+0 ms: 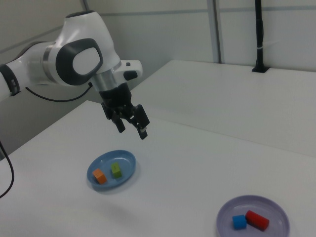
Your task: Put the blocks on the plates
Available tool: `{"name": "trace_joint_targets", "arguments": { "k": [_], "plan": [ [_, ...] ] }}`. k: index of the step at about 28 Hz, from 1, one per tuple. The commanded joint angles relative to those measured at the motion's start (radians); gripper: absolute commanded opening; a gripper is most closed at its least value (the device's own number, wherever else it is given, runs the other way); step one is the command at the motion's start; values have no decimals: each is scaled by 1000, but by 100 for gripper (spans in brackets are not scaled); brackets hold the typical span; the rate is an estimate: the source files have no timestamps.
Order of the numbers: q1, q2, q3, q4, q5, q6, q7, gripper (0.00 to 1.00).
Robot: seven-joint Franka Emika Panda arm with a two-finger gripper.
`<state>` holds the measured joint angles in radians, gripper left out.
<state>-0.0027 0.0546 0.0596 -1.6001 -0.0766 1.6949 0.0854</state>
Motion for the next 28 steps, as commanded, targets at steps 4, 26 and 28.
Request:
{"name": "trace_joint_targets", "arguments": {
  "k": [4, 26, 28],
  "plan": [
    [-40, -9, -17, 63, 116, -116, -107, 100],
    [-43, -10, -21, 103, 6, -116, -21, 100],
    [-42, -12, -21, 103, 8, -118, -23, 100]
  ]
}}
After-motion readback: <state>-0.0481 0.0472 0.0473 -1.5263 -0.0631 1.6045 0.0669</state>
